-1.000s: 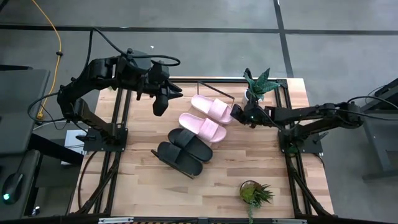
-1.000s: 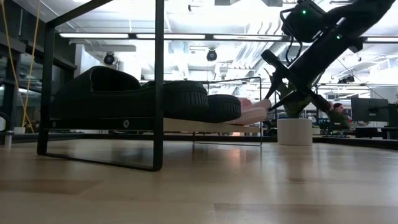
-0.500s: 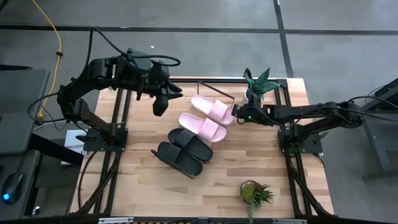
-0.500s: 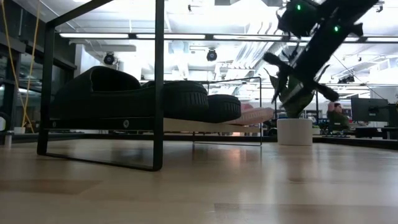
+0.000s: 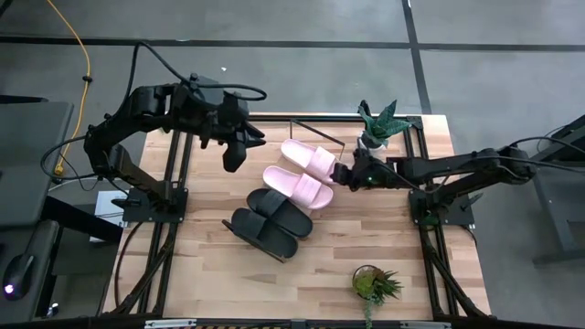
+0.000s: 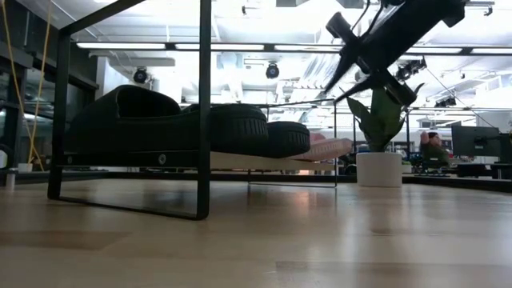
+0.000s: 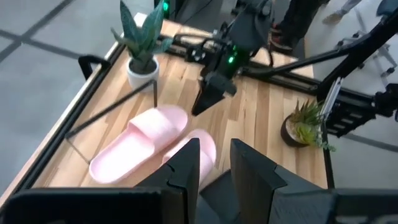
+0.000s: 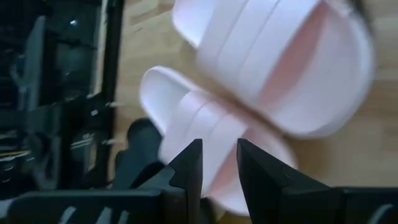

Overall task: Pick and place slides into the shelf
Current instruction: Put the pink slipper on the shelf

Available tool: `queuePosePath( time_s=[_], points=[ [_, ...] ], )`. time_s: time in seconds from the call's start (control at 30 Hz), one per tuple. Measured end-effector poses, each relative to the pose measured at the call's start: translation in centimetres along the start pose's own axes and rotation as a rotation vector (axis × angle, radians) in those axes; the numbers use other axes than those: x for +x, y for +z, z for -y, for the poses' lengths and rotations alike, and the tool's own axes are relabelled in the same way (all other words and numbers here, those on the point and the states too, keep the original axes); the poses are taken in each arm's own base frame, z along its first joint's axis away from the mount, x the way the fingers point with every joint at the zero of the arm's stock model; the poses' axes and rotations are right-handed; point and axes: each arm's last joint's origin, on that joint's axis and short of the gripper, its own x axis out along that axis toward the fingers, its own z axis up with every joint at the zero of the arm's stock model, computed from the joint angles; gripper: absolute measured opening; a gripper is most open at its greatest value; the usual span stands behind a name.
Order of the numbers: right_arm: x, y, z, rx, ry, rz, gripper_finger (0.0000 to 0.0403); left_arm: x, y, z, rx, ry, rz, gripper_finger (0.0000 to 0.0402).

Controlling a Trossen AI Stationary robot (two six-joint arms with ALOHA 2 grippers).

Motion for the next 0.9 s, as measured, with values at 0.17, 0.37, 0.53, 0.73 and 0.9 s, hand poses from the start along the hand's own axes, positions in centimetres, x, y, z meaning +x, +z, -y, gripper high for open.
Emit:
queuePosePath(
  time_s=[0.17,0.37,0.53,0.73,0.9],
  points=[
    [0.0,-1.1,-0.3,0.032,0.028,-0.105,0.0090,0.4,-0.8,-0.1,-0.002,0.017,-0.090,0.0078],
    [1.8,-3.5,0.2,0.027,-0.025,-0.241,0.0090,1.3,-1.7,-0.3,-0.003,0.043,-0.221,0.0078],
    [3.4,-5.6,-0.1,0.036,0.017,-0.307,0.0090,1.8,-1.8,-0.4,-0.008,0.067,-0.247,0.0078],
    [4.8,-7.5,0.4,0.044,-0.016,-0.348,0.0090,1.7,-1.8,-0.4,-0.010,0.067,-0.247,0.0078],
    [5.3,-7.8,0.7,0.041,-0.028,-0.270,0.0089,1.7,-1.8,-0.4,-0.010,0.067,-0.246,0.0078]
  ],
)
